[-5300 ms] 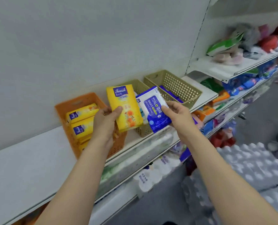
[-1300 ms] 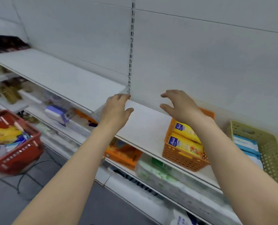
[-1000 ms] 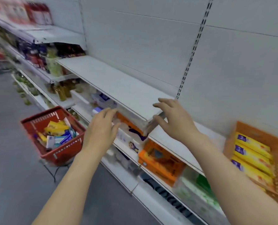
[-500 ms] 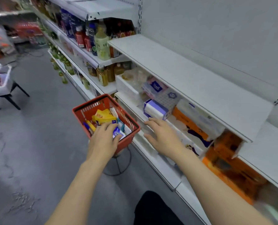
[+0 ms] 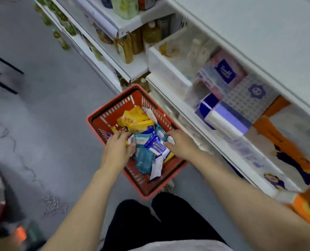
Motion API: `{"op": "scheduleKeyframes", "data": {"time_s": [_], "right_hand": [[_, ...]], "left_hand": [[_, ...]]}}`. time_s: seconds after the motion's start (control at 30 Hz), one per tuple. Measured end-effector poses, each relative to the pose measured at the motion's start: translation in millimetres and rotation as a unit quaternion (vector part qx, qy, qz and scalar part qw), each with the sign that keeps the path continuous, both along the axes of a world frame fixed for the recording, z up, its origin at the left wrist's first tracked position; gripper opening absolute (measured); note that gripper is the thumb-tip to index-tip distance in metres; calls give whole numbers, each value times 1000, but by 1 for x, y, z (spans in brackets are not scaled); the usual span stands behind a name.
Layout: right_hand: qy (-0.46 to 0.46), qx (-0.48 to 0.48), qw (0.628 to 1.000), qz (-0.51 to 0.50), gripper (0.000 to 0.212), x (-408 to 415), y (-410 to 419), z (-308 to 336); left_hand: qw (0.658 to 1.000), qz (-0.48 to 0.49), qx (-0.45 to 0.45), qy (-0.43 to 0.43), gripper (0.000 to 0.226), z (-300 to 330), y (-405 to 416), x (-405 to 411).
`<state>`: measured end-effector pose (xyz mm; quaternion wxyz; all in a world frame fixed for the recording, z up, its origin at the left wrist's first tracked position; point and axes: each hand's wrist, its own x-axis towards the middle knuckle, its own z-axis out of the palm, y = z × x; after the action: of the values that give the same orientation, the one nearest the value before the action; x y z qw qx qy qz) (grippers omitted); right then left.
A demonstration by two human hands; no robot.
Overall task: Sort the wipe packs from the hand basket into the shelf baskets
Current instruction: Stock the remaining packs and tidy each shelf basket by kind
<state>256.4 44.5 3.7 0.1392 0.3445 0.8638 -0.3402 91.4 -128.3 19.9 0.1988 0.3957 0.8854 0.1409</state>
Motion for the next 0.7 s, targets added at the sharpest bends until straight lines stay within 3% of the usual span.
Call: {"op": "scheduleKeyframes", "data": {"time_s": [0.13, 0.23, 0.47, 0.6, 0.7], "right_hand": [[-55, -56, 995, -66, 44, -40, 2, -49], [-47, -93, 988, -113, 52, -77, 0, -81], [-2, -61, 988, -144, 60, -164, 1, -138], [-120, 15, 982, -145, 73, -175, -8, -160], [-222, 85, 964, -118, 65, -171, -15, -166]], "left_hand": [[998, -3, -33, -55, 43, -38, 21, -43], [995, -4, -53, -90, 43, -65, 40, -75], [985, -71, -71, -138, 54, -116, 76, -150], [977, -119, -59, -169, 57, -128, 88, -173], [973, -141, -50, -176, 58, -134, 91, -181]]}}
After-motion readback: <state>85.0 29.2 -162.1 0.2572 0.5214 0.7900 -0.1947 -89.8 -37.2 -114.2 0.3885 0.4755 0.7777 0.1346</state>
